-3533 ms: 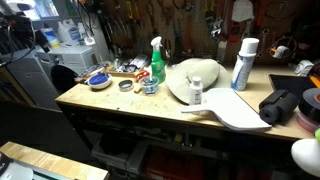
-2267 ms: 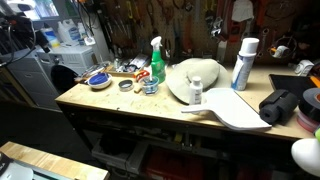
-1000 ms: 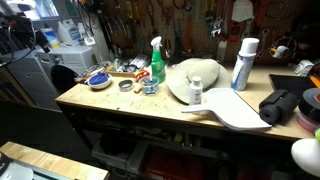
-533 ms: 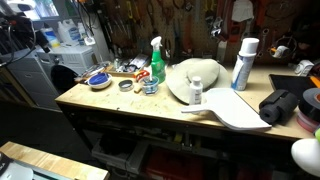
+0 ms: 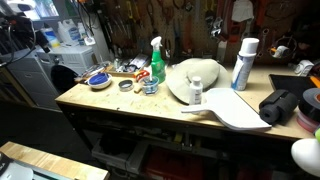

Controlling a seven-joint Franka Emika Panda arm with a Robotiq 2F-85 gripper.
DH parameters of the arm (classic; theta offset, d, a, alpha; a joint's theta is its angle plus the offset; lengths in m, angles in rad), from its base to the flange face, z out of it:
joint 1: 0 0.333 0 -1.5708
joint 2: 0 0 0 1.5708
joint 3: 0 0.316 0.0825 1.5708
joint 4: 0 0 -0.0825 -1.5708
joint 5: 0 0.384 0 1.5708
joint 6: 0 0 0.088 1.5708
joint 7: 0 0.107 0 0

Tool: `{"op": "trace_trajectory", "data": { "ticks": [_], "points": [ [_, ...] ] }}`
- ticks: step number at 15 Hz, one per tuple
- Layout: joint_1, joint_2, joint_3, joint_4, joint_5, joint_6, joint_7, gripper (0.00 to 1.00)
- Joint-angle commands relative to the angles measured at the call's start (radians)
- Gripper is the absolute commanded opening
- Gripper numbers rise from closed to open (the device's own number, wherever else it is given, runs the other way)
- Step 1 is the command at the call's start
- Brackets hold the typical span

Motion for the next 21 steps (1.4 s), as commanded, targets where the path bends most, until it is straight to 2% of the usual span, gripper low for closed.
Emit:
{"op": "trace_trajectory", "data": {
  "ticks": [1,5,9,12,13,14,18,21],
  "points": [
    [-0.017,0.010,0.008,-0.005,-0.016,0.032,0.023,1.00],
    [-0.118,0.086,0.001,-0.046,-0.087,0.180,0.120,1.00],
    [-0.232,0.223,0.011,-0.076,-0.194,0.352,0.240,1.00],
    [-0.292,0.319,-0.005,-0.065,-0.242,0.402,0.335,1.00],
    [-0.298,0.345,-0.012,-0.054,-0.246,0.386,0.356,1.00],
    [-0.262,0.295,-0.028,-0.069,-0.223,0.376,0.298,1.00],
    [-0.259,0.316,-0.038,-0.058,-0.225,0.381,0.298,1.00],
    [-0.304,0.401,-0.021,-0.038,-0.264,0.445,0.437,1.00]
  ]
}}
